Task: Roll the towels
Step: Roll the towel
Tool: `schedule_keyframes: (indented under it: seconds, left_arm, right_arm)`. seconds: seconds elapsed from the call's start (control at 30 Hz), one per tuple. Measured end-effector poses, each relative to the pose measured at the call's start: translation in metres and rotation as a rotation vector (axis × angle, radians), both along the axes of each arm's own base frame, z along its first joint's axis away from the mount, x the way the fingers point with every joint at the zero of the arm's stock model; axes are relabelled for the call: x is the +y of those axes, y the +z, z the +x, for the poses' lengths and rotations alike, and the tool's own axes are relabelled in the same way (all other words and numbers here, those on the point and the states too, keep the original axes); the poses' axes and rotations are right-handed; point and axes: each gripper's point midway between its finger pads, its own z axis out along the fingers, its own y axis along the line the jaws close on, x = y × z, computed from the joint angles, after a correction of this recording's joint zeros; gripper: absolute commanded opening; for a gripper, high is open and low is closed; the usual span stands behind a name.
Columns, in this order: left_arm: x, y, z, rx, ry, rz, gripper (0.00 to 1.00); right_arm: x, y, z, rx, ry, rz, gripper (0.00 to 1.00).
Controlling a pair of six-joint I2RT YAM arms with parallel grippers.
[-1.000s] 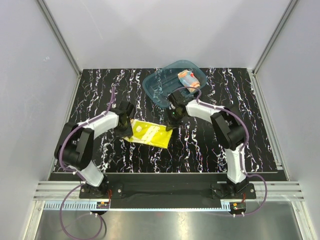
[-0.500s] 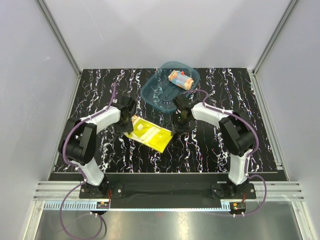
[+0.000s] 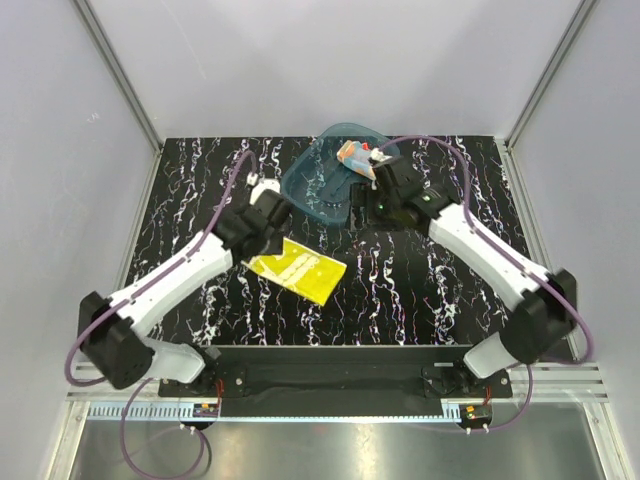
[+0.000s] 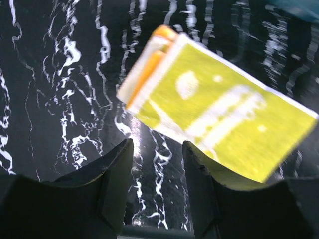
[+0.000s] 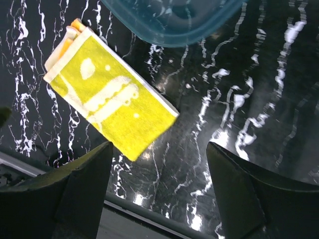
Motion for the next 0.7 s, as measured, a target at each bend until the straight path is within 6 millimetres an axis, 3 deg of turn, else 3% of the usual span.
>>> schedule_keyframes:
  seconds: [0.13,0.37,0.43,0.7]
  left_arm:
    - [-0.035,0.012,-0.033,-0.057,-0.145,-0.016,0.47]
    - [-0.092,-0.030,-0.102,-0.041,-0.436,0.039,0.47]
    - [-0.102,-0.044,-0.109,-0.020,-0.473,0.046,0.49]
    - [-0.124,-0.089,-0.104,0.021,-0.522,0.091,0.54]
  right_arm:
    - [-0.031,0.013,-0.020,-0.061,-0.068,-0.009,0.87]
    - [-0.088,-0.018,-0.056,-0.033,-0.244,-0.052,0.98]
    - [-0.096,-0.020,-0.062,-0.036,-0.280,-0.043,1.00]
    - [-0.104,-0.044,-0.078,0.004,-0.319,-0.018,1.00]
